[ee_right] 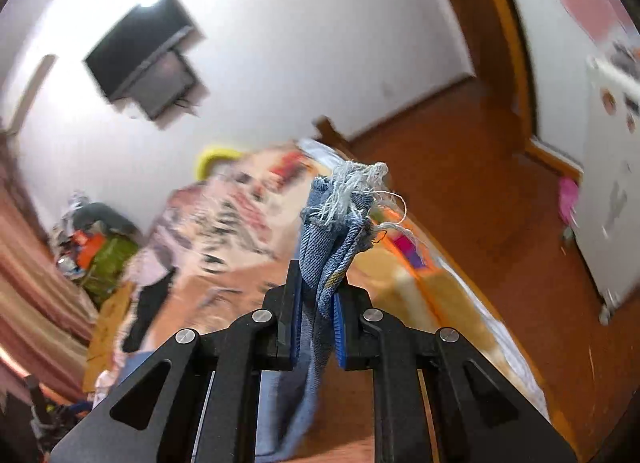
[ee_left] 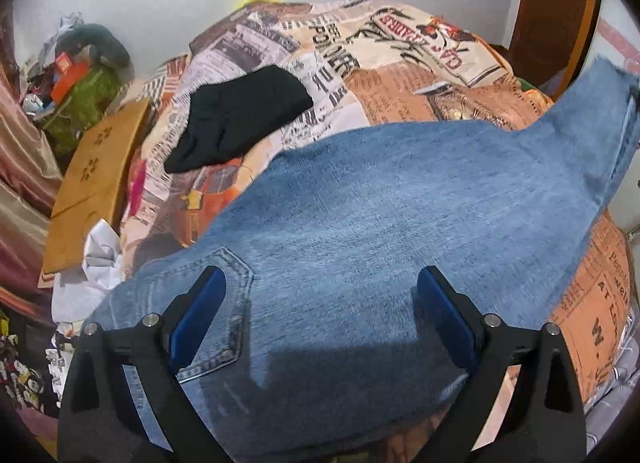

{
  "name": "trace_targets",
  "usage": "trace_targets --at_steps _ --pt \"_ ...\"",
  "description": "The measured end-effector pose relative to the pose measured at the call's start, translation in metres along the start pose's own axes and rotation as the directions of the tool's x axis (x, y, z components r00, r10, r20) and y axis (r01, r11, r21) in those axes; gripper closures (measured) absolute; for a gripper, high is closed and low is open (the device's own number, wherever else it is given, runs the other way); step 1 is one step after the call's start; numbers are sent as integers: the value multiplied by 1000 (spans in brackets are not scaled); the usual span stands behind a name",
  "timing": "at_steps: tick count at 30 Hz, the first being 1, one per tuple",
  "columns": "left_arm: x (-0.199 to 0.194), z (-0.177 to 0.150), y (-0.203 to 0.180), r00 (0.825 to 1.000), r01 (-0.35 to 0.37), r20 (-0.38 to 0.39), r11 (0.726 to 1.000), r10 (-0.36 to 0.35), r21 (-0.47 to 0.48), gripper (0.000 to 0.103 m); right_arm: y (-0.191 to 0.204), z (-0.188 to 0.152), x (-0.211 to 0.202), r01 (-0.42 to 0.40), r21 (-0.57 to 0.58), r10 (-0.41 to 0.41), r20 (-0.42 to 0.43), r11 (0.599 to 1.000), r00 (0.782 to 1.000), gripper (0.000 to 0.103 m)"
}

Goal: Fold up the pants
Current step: 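Lift the hem with the right tool, fold it over, open it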

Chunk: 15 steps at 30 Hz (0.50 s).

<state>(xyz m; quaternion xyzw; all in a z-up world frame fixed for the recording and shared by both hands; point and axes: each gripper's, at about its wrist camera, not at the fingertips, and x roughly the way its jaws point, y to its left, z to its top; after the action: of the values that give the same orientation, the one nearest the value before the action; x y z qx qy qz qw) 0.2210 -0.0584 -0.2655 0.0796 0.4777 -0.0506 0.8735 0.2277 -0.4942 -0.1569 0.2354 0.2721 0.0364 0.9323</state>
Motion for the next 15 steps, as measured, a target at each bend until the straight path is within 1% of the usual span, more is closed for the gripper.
trace_targets --at_steps 4,8,11,14,15 --pt "-18 -2 12 999 6 45 1000 -5 -24 5 52 7 -10 -83 -87 86 23 993 996 91" --pt "-30 -2 28 997 31 79 997 -25 -71 5 98 6 -7 -162 -159 165 8 974 986 91" --pt "-36 -4 37 995 41 94 995 -32 -96 5 134 -3 5 -227 -207 226 -28 952 974 91" --pt "-40 -7 47 994 42 107 992 -30 -116 5 160 -18 21 -278 -247 265 -83 928 961 91" --pt "-42 -9 49 994 41 109 992 -27 -122 5 163 -24 26 -292 -258 274 -105 921 956 91"
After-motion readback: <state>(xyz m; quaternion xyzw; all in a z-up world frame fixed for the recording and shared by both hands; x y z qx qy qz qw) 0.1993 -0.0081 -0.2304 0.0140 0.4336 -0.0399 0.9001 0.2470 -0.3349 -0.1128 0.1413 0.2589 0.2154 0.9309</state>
